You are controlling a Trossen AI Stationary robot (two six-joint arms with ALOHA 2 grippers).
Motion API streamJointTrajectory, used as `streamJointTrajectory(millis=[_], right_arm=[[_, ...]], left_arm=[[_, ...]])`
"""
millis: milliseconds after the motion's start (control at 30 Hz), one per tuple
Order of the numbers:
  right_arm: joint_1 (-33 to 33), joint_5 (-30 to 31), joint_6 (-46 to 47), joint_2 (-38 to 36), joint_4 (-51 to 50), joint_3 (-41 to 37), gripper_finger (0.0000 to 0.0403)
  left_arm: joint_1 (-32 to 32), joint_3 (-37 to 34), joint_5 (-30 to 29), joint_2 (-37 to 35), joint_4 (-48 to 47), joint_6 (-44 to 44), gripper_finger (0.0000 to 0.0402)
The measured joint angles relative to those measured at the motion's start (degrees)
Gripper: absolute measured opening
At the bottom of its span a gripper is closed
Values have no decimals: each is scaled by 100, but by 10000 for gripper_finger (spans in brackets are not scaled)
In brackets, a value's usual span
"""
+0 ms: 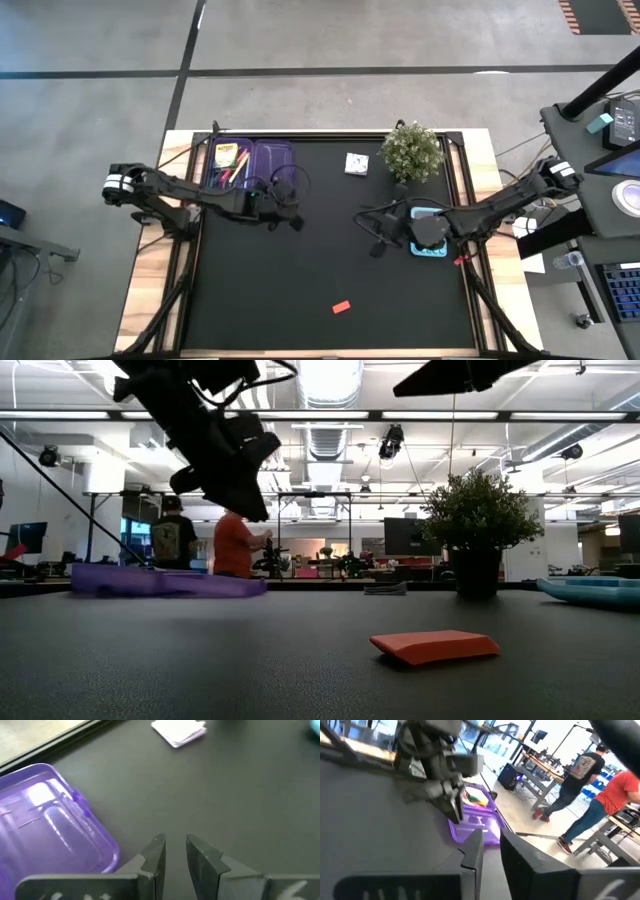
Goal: Pack school essentials
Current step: Put the sticky note into the purple supply box
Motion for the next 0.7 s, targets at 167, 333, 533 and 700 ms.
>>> streamJointTrajectory(millis=[167, 333, 533, 700], right_arm=[[6, -107, 231, -92, -547, 151, 36], [7, -161, 642, -100, -1369, 424, 36], [57, -141, 1020, -172, -2797, 818, 36], [256, -99, 1212, -457, -3172, 820, 32]], left_arm=[[-226, -1, -4, 29, 146, 146, 59], [-252, -75, -7, 33, 610, 207, 59], [-250, -221, -39, 64, 1881, 1091, 59], [-213, -381, -63, 394, 3738, 2036, 59]])
